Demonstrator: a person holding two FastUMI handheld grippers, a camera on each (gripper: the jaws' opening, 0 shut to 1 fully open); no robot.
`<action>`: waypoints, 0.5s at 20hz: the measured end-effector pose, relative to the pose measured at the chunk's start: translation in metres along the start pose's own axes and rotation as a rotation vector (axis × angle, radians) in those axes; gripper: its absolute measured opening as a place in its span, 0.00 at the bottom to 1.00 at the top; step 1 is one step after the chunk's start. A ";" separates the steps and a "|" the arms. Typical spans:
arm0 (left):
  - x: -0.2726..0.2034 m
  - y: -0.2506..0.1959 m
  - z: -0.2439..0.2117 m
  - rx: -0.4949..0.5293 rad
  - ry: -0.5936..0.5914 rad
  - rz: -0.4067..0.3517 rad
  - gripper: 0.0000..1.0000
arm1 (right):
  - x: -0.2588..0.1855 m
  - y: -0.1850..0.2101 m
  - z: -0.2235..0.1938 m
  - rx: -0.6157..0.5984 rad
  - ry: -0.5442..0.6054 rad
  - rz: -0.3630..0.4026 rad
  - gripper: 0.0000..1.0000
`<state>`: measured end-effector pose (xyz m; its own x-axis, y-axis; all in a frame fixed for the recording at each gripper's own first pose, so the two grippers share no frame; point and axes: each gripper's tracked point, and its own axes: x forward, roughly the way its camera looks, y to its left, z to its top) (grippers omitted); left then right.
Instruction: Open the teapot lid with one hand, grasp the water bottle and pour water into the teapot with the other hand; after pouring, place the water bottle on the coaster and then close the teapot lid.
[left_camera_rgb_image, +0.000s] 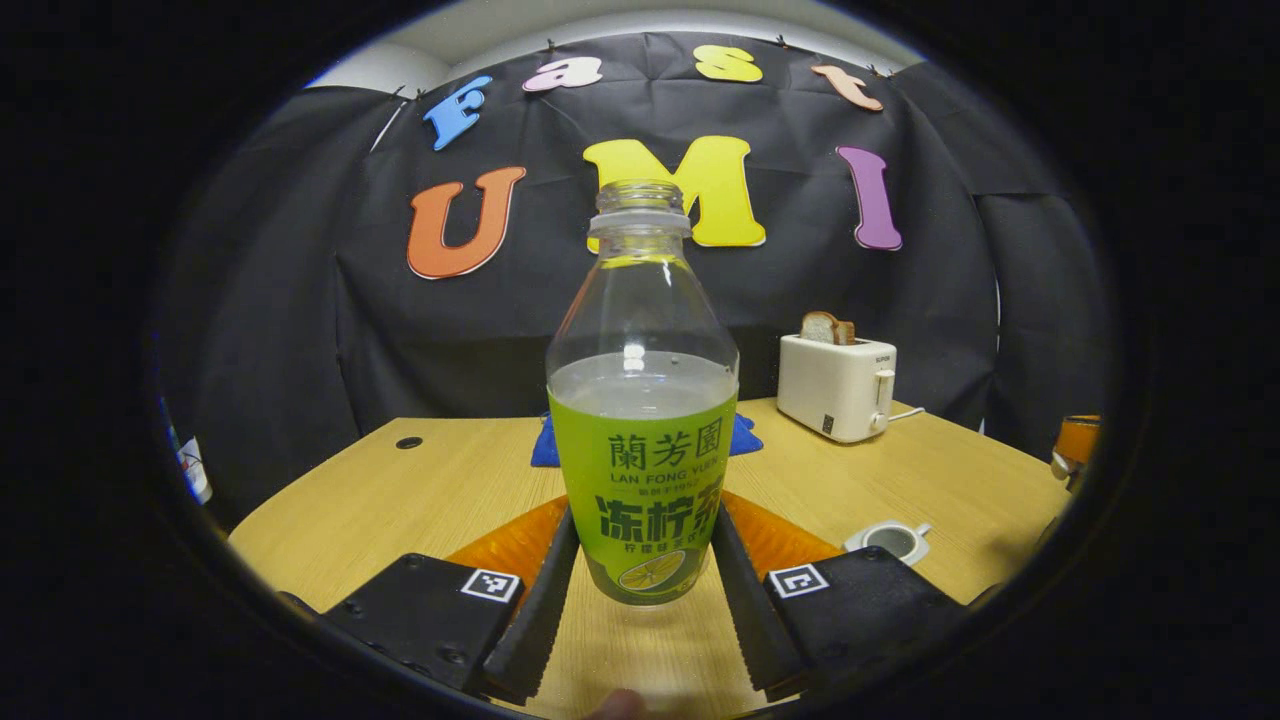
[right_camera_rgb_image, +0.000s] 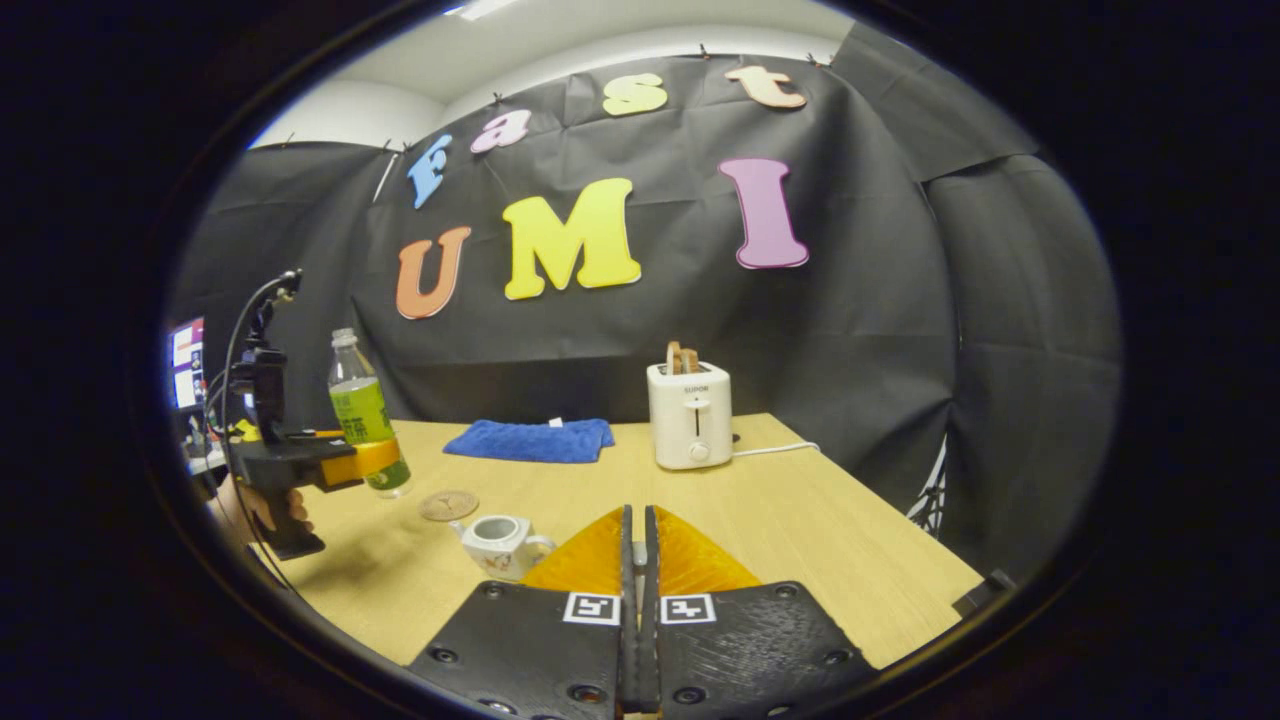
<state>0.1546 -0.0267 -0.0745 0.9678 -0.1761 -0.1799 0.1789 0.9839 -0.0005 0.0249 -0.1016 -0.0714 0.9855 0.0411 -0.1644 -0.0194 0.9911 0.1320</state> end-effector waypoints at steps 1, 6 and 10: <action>0.011 0.000 -0.001 -0.003 0.001 0.002 0.76 | 0.001 -0.001 -0.003 0.000 0.005 -0.002 0.00; 0.048 -0.004 -0.006 -0.006 0.003 -0.013 0.76 | 0.010 -0.011 -0.020 0.010 0.044 -0.023 0.00; 0.065 -0.010 -0.011 -0.002 0.012 -0.023 0.76 | 0.020 -0.013 -0.028 0.017 0.064 -0.027 0.00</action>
<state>0.2141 -0.0476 -0.0974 0.9614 -0.1980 -0.1912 0.2006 0.9797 -0.0062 0.0399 -0.1100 -0.1034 0.9729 0.0229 -0.2301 0.0106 0.9896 0.1431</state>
